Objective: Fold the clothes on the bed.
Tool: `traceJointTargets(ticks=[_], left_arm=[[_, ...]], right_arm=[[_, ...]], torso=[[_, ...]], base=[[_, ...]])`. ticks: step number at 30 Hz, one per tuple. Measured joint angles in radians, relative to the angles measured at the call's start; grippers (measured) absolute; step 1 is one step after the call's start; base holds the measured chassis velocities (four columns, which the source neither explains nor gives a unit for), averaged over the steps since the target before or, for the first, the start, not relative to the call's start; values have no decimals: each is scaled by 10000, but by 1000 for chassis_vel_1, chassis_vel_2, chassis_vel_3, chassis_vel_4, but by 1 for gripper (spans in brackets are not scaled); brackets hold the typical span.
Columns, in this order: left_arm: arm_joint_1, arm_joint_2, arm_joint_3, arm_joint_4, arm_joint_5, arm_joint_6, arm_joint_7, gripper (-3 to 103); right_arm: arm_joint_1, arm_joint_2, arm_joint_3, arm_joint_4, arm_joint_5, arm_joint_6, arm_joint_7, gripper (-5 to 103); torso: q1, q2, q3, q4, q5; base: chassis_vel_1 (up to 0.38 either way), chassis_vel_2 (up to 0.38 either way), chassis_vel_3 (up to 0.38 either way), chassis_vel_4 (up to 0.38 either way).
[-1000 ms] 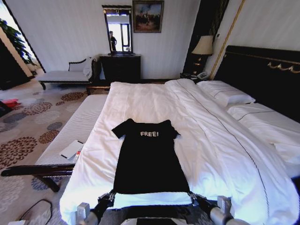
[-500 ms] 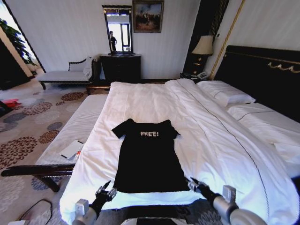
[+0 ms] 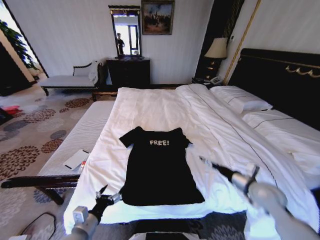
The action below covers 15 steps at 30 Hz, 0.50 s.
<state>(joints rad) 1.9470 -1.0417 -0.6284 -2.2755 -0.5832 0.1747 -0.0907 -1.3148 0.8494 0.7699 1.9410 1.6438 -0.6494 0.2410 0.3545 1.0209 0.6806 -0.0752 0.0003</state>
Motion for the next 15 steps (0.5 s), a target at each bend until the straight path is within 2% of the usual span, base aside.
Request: traceJointTargets(ticks=[1,2,3,4,10,14,15], left_arm=[[-178,138,6,64,-88,-4,-4,100],[-267,200,33,109,-132,-5,-19,100],[-485,355,286,223,-168,0,-43,100],[-499,371,347,255,-123,-1,-43,100],[-432,319,377,338,12,-22,-23,100],[-491,301,374,380,14,-25,-32,100],[-491,301,374,380,14,-25,-32,100]], right_arm=[[802,52,-72,-560,489,-516,277,100],[1323,84,-155,-931,704,-737,497,100],[2588,213,-436,-2263,860,-875,907,100],[2857,253,-528,-2649,826,-930,937,100],[3844,345,-1317,-4138,270,-940,698,100],[4915,437,-2463,-5193,-544,-932,214,100],[4915,437,-2463,-5193,-544,-932,214,100]], torso=[[0,0,0,-10,-1],[-1,1,-1,-10,-3],[0,0,0,2,-2],[0,0,0,-5,-5],[0,0,0,-2,2],[0,0,-2,-5,-4],[0,0,-2,-5,-4]], base=[[0,0,0,0],[0,0,0,0],[0,0,0,0],[0,0,0,0],[0,0,0,0],[0,0,0,0],[0,0,0,0]])
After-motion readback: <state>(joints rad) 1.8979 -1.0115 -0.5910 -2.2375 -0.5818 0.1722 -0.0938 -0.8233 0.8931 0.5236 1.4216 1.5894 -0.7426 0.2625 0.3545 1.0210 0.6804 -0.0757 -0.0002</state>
